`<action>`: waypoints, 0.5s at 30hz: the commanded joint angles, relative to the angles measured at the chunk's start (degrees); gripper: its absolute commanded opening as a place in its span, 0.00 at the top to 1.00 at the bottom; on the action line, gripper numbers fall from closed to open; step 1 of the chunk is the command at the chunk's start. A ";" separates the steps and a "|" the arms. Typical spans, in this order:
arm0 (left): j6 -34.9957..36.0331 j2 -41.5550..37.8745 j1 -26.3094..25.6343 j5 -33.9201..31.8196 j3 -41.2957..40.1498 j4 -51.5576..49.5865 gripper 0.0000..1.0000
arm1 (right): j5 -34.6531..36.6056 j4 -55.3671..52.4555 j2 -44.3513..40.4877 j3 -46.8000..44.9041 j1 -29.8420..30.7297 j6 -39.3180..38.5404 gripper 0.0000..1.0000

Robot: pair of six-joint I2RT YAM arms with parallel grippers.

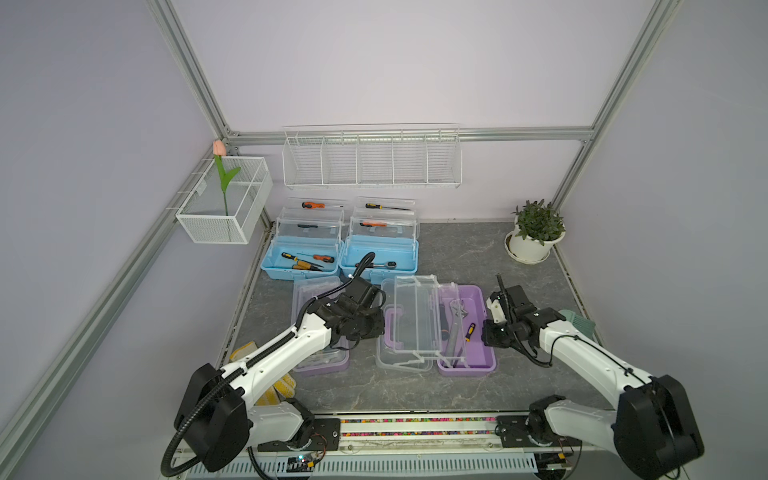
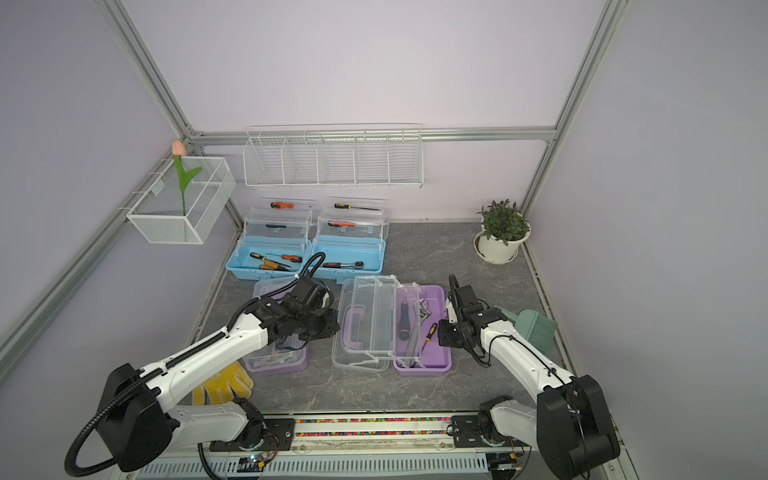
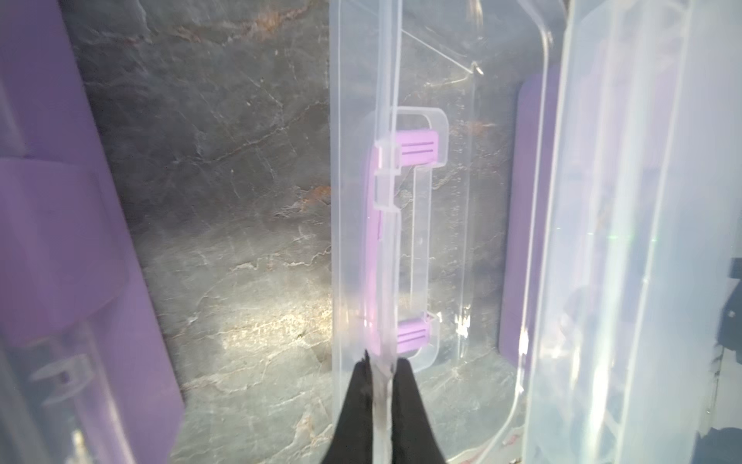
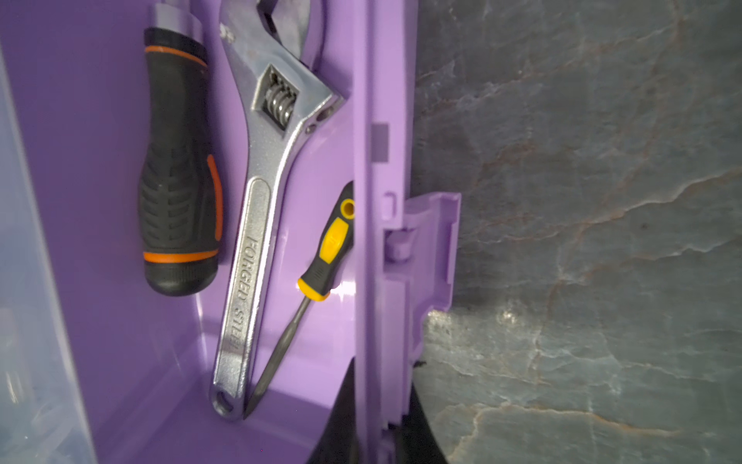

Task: Close toolboxes
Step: Close the toolbox lid.

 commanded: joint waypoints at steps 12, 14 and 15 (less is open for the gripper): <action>4.15 -2.57 -3.25 -13.91 13.40 -14.00 1.00 | -0.66 11.58 1.47 2.87 7.90 5.03 0.93; 4.43 -3.00 -3.55 -14.36 14.41 -14.41 1.00 | -0.62 12.84 2.79 3.26 9.45 6.06 0.93; 4.56 -3.26 -3.67 -14.38 14.73 -14.41 1.00 | -0.57 13.35 3.40 3.43 10.13 6.45 0.93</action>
